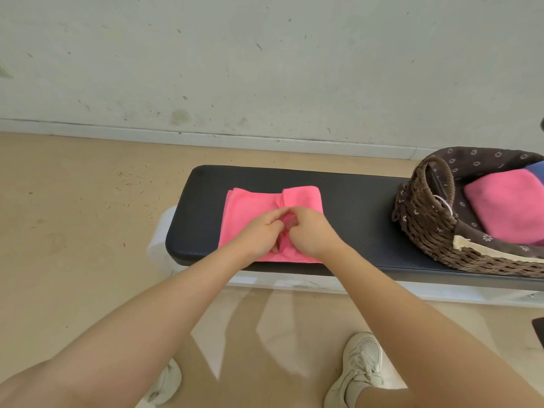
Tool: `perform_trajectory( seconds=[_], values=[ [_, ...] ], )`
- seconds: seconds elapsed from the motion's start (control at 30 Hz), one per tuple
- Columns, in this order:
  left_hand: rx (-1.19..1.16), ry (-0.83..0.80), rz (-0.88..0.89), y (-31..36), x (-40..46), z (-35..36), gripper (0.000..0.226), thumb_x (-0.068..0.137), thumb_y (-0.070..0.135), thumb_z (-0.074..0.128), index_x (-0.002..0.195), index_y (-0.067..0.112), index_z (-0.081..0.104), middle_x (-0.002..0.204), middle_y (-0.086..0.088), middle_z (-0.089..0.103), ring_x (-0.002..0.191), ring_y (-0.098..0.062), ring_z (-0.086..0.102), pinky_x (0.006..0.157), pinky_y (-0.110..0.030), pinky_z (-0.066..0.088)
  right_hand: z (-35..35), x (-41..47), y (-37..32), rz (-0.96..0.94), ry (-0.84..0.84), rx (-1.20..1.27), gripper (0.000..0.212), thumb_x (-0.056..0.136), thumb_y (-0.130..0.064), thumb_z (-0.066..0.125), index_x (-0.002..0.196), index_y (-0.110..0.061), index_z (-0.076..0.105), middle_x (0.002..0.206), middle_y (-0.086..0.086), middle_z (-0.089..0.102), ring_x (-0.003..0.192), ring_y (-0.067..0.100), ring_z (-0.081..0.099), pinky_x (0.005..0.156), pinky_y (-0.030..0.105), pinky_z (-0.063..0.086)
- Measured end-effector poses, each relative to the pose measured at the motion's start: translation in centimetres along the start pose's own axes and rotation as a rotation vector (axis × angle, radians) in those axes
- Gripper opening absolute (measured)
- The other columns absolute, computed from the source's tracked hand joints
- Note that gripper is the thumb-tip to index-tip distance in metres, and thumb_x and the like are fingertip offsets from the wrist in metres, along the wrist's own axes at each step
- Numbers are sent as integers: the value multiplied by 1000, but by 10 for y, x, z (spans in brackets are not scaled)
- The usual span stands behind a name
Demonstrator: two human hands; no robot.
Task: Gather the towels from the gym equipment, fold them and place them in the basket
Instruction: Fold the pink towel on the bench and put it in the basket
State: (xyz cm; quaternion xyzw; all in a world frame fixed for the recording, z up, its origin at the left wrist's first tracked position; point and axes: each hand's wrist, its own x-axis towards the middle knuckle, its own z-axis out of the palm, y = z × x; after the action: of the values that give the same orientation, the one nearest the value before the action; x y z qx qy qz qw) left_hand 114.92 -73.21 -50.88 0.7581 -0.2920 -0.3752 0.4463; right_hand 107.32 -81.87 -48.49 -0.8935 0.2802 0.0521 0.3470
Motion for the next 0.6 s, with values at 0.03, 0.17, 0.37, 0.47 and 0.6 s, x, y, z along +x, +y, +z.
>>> perform_trajectory(
  seconds=[0.03,0.17,0.37,0.47,0.6],
  values=[
    [7,24,-8,0,2,0,47,96,3,26,140,16,38,63,-3,46,57,-14,45,58,-26,43,-3,0,3,-42,65,-115,41,89,-4,38,128,-8,50,126,13,55,104,28,54,79,32,45],
    [194,78,35,7,4,-3,38,100,13,28,132,13,48,76,-13,61,65,-19,54,65,-30,46,2,4,23,-228,115,-515,50,99,-32,31,146,-18,25,159,0,10,143,21,17,108,38,23],
    [834,361,-161,-8,-2,-20,61,94,24,39,146,6,14,150,-13,24,135,-30,28,107,-42,29,25,10,37,-140,-3,-603,62,98,-48,18,150,-22,-5,159,-4,-9,147,15,-8,118,39,1],
    [798,434,-304,-17,-12,-27,65,94,29,42,145,5,11,148,-16,22,133,-32,28,105,-42,31,25,10,34,-131,-9,-628,63,98,-48,16,150,-21,-8,159,-3,-11,147,15,-9,118,40,0],
    [429,419,-412,-14,-12,-37,59,90,30,52,138,5,28,135,-15,39,118,-32,44,95,-42,43,26,8,33,-128,-9,-630,63,98,-47,15,149,-20,-9,159,-2,-12,147,16,-9,118,41,1]
  ],
)
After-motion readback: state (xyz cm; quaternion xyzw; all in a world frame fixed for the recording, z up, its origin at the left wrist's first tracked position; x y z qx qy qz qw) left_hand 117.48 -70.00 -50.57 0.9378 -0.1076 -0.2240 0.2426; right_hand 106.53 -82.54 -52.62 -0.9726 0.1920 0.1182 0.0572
